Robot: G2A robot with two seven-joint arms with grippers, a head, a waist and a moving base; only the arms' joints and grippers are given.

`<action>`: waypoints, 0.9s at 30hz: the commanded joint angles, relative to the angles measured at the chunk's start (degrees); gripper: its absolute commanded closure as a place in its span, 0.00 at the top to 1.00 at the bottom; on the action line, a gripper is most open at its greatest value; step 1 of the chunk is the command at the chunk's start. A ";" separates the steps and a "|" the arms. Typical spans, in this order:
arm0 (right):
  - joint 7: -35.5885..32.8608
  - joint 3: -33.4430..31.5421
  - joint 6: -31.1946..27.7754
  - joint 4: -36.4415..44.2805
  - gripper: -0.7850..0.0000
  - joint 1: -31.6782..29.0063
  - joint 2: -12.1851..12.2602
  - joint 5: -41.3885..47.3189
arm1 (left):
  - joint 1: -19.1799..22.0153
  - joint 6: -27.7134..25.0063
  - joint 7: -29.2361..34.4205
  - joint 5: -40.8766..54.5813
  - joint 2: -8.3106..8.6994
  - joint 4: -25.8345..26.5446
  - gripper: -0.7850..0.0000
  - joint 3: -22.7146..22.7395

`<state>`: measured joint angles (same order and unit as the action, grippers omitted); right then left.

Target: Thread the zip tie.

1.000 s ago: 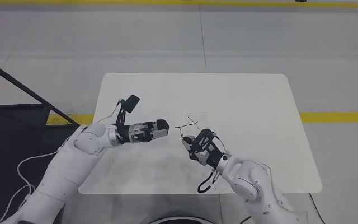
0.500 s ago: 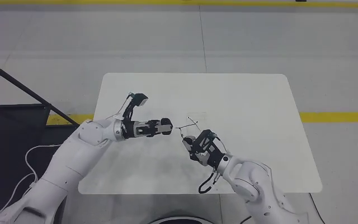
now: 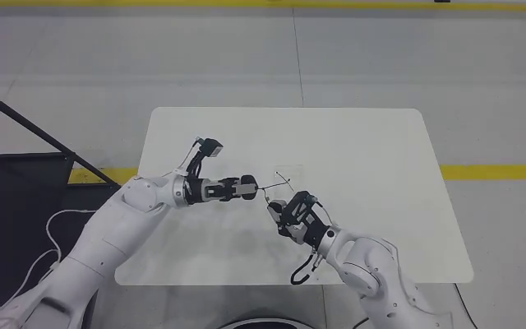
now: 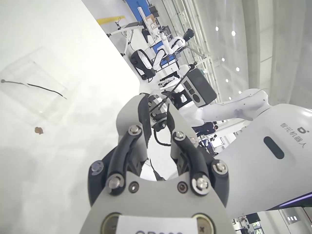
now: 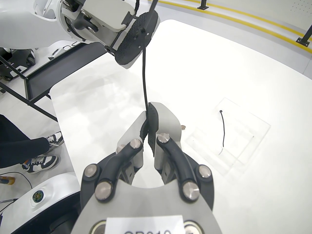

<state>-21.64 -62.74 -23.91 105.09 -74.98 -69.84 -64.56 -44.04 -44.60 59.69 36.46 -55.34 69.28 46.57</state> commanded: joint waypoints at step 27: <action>2.34 -0.14 2.86 0.06 0.00 -0.16 -0.01 0.03 | 2.05 -0.14 -0.14 3.26 -0.03 -0.83 0.00 -3.33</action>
<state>-19.86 -62.71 -21.07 105.08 -74.98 -69.87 -64.70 -42.00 -44.71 59.58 39.62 -55.42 68.49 43.23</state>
